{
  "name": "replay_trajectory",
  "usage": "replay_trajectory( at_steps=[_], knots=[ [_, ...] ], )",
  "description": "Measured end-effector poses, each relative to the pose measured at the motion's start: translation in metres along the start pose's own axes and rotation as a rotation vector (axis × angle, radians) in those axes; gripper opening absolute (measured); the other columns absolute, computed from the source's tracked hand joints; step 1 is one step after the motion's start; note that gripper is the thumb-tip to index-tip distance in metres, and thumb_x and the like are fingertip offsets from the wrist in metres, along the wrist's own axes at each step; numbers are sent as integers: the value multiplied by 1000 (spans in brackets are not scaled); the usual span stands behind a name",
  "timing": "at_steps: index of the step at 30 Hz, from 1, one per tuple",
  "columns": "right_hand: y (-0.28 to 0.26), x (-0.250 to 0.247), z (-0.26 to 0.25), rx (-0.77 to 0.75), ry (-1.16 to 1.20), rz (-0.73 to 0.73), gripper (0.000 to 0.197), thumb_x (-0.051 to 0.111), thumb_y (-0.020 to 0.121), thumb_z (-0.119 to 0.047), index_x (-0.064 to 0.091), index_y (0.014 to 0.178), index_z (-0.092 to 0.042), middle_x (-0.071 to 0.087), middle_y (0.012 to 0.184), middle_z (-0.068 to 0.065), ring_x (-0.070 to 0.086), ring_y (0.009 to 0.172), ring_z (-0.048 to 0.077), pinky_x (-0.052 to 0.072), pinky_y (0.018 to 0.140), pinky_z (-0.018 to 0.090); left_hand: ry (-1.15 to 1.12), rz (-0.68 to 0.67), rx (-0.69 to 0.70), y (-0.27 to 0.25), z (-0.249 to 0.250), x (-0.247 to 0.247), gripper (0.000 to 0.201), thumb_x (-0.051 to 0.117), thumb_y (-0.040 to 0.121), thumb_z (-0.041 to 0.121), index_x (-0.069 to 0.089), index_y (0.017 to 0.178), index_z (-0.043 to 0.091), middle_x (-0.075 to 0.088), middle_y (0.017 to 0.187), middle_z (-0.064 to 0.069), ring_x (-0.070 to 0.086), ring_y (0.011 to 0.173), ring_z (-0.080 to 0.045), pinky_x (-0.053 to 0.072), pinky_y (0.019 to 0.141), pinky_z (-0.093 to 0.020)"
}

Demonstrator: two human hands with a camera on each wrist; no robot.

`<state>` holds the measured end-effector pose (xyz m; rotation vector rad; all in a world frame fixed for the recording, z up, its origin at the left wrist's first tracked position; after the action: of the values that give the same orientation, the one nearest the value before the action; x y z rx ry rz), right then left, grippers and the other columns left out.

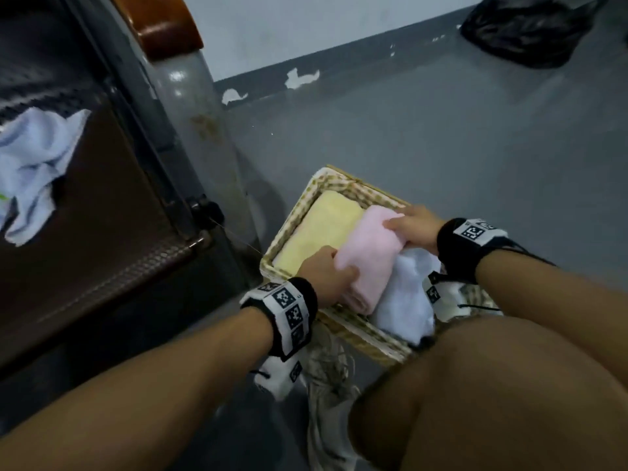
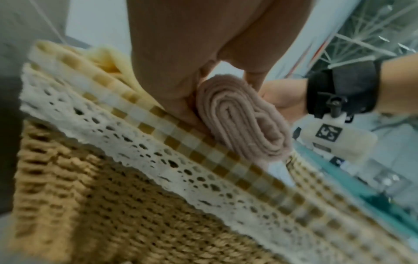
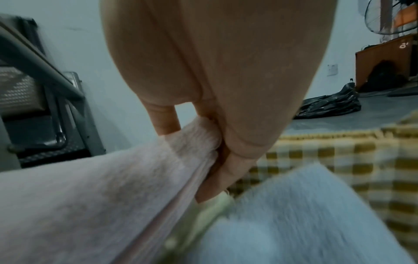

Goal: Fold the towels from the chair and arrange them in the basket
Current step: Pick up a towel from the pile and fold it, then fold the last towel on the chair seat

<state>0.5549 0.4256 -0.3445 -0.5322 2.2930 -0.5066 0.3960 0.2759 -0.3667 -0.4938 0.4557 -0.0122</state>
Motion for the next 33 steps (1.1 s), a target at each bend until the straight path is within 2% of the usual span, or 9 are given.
replay_trajectory(
  at_steps=[4,8,10,13,19,23,27,30,33],
  knots=[
    [12,12,13,-35,-308,-25,25,59,93,-29,68,102,-7,69,104,14,64,96,32,51,85,39,259,13,-12,13,-4,15,47,47,96,44,50,132,13,59,128,-9,57,111,-30,40,84,-31],
    [15,16,11,-58,-420,-14,34,57,93,-37,66,110,-9,68,115,11,63,99,31,43,71,30,352,39,-38,19,-1,11,44,48,94,45,57,124,15,64,119,-7,56,94,-26,38,77,-30],
    [13,13,1,-102,-479,-13,36,61,93,-35,64,117,-9,65,116,10,61,109,32,42,78,29,374,13,-79,19,2,5,44,51,91,48,58,121,16,63,114,-4,54,89,-23,40,74,-31],
    [2,6,-29,-184,-625,6,31,60,92,-31,65,112,-9,67,111,11,62,107,34,51,88,38,390,15,-69,11,12,-14,34,56,88,44,63,108,17,66,107,-2,60,91,-23,50,75,-33],
    [-49,25,-128,-375,-836,-147,41,60,94,-37,61,129,-15,66,125,6,60,112,26,45,92,30,267,103,93,-42,35,-107,17,60,90,34,69,101,25,72,100,0,69,87,-19,56,81,-32],
    [-92,75,-211,-544,-932,-262,38,60,94,-37,65,128,-19,68,124,0,62,109,19,44,94,26,273,228,140,-96,30,-194,18,60,92,33,70,101,22,73,100,-1,69,93,-20,55,88,-34],
    [-135,152,-285,-714,-965,-386,35,59,94,-39,68,124,-22,68,117,-2,60,103,16,45,89,27,274,348,108,-157,-3,-274,14,59,94,31,69,97,22,75,90,0,71,82,-16,57,83,-37],
    [-163,209,-326,-853,-996,-370,31,60,94,-37,68,120,-23,68,112,-2,61,100,17,40,79,24,357,492,44,-194,-42,-318,15,58,92,31,70,96,23,73,91,5,68,90,-16,53,85,-31],
    [-175,255,-350,-959,-991,-336,30,58,93,-33,69,118,-20,70,115,2,63,107,22,46,84,27,440,506,-82,-206,-89,-344,15,56,91,31,70,94,26,71,101,2,63,103,-21,49,93,-34]
  ],
)
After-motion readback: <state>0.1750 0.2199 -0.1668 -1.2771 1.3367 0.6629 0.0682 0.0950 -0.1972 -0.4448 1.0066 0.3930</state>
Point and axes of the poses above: each hand's wrist, its own y-axis towards the middle knuckle, its own x-axis out of the palm, z = x × y, the point moved 3 cm from there along y, towards the middle knuckle
